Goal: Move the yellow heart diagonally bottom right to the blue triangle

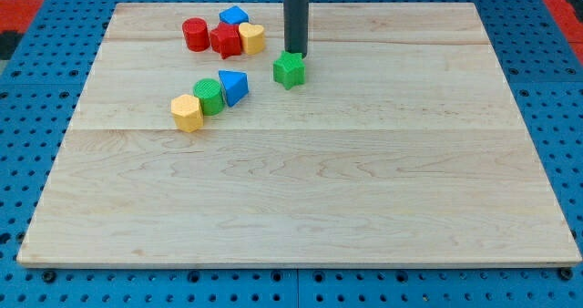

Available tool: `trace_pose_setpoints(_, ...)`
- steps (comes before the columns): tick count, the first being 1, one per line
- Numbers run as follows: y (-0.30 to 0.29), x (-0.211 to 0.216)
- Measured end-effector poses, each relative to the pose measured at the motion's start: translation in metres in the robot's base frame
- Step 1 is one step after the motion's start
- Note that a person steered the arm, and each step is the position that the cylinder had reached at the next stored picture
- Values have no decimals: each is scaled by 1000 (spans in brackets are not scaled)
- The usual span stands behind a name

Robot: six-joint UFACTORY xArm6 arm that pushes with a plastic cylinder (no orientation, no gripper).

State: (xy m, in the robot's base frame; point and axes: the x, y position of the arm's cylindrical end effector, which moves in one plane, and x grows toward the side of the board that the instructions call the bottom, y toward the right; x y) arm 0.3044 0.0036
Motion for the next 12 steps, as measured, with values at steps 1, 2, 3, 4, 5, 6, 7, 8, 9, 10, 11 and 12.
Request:
trace_pose_setpoints(1,37,-20)
trace_pose_setpoints(2,0,-97)
trace_pose_setpoints(3,-65,-93)
trace_pose_setpoints(4,-66,-50)
trace_pose_setpoints(5,-61,-33)
trace_pose_setpoints(6,-46,23)
trace_pose_setpoints(7,-55,65)
trace_pose_setpoints(8,-54,71)
trace_pose_setpoints(9,-49,76)
trace_pose_setpoints(10,-48,75)
trace_pose_setpoints(11,-48,65)
trace_pose_setpoints(12,-47,65)
